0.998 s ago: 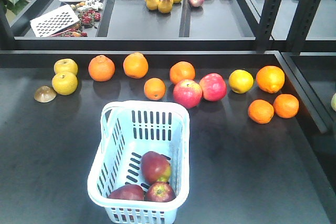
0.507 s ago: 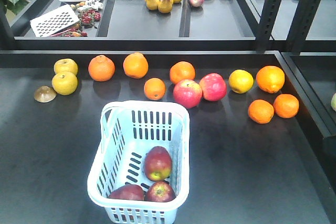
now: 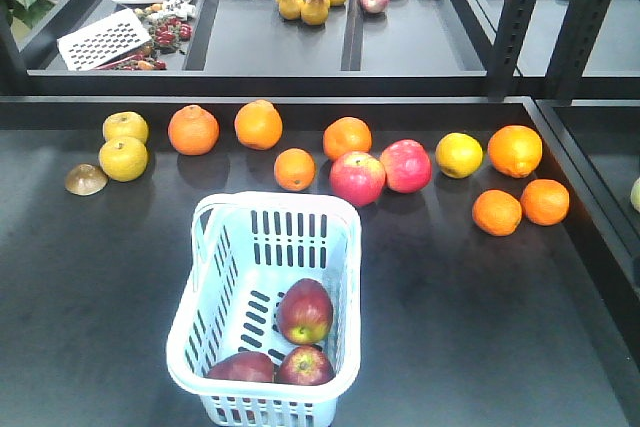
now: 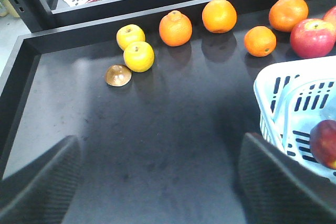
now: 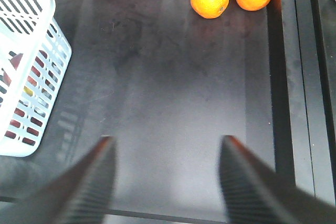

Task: Pick three apples into basket with both arms

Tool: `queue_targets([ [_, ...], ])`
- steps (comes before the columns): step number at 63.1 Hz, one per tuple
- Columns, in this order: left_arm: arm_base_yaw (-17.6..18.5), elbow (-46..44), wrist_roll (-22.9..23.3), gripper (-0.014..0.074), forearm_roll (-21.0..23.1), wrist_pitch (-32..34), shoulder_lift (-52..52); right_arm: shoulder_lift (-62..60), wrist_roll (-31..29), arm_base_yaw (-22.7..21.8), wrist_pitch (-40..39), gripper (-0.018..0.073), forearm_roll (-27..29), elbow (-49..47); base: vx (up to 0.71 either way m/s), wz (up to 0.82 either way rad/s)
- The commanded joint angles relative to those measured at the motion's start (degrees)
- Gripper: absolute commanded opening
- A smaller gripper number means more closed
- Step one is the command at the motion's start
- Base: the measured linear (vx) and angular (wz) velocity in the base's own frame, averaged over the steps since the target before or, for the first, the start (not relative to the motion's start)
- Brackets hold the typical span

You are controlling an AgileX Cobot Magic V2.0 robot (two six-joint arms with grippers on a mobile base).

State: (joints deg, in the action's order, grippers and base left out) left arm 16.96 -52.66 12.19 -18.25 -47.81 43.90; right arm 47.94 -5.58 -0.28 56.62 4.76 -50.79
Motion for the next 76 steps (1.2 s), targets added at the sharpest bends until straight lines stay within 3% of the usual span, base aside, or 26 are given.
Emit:
queue_targets([
  [1,0.0,-1.3,0.8,0.0501,-0.5,3.4,-0.1,-0.3,-0.4,-0.2,-3.8,0.0263,-0.1,-1.4,0.00,0.00],
  [5,0.0,-1.3,1.3,0.0412,-0.5,3.2,-0.1,-0.3,-0.4,-0.2,-3.9,0.0185,-0.1,-1.4,0.00,0.00],
  [14,0.0,-1.3,1.7,0.0116,-0.5,3.0,-0.1,-0.3,-0.4,-0.2,-4.4,0.0006,-0.1,-1.4,0.00,0.00],
  [18,0.0,-1.3,1.6,-0.0010,-0.5,3.1,-0.1,-0.3,-0.4,-0.2,-4.6,-0.0013,-0.1,-1.4,0.00,0.00],
  [76,0.0,-1.3,1.6,-0.0008,-0.8,3.0,-0.1,-0.3,-0.4,-0.2,-4.5,-0.0008,-0.1,-1.4,0.00,0.00],
])
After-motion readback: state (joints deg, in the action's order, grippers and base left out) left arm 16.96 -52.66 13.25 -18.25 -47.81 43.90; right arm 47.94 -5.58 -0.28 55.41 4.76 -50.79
